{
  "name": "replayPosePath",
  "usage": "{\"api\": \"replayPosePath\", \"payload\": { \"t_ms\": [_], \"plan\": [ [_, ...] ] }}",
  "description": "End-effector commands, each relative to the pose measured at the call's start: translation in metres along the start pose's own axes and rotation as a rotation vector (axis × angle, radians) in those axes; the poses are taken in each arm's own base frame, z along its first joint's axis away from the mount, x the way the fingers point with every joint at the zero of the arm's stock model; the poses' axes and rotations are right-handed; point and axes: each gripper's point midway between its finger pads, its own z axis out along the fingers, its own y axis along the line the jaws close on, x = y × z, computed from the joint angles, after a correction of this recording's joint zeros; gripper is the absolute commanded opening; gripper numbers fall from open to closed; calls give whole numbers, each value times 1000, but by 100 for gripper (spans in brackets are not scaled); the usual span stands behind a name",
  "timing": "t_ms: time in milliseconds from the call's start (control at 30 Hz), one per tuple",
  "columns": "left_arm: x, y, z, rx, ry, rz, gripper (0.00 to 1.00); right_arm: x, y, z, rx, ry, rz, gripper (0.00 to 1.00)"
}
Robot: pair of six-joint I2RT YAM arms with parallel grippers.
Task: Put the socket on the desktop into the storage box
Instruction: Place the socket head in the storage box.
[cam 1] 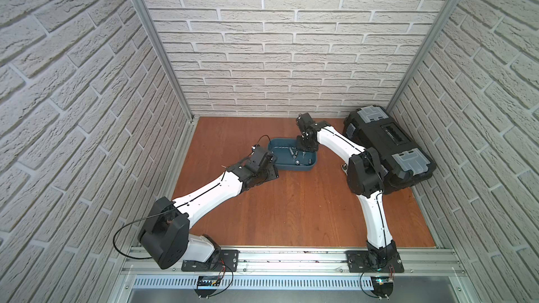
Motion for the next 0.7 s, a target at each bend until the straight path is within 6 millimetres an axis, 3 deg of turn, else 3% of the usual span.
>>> {"api": "replayPosePath", "payload": {
  "t_ms": [0,333,467,500,533,667],
  "plan": [
    [-3,2,-4,6,-19,-12,62,-11,3,-34,-25,-70,-14,42],
    [-9,5,-8,-7,-30,3,63,1,3,-65,-53,-119,-46,49],
    [-15,13,-9,-35,-40,10,75,11,1,-75,-75,-129,-58,51],
    [-17,16,-9,-51,-41,15,82,11,1,-89,-96,-153,-61,53],
    [-20,19,-10,-66,-41,18,97,14,0,-93,-103,-159,-65,55],
    [-31,29,-11,-113,-50,48,98,22,-6,-108,-119,-191,-81,67]
  ]
}}
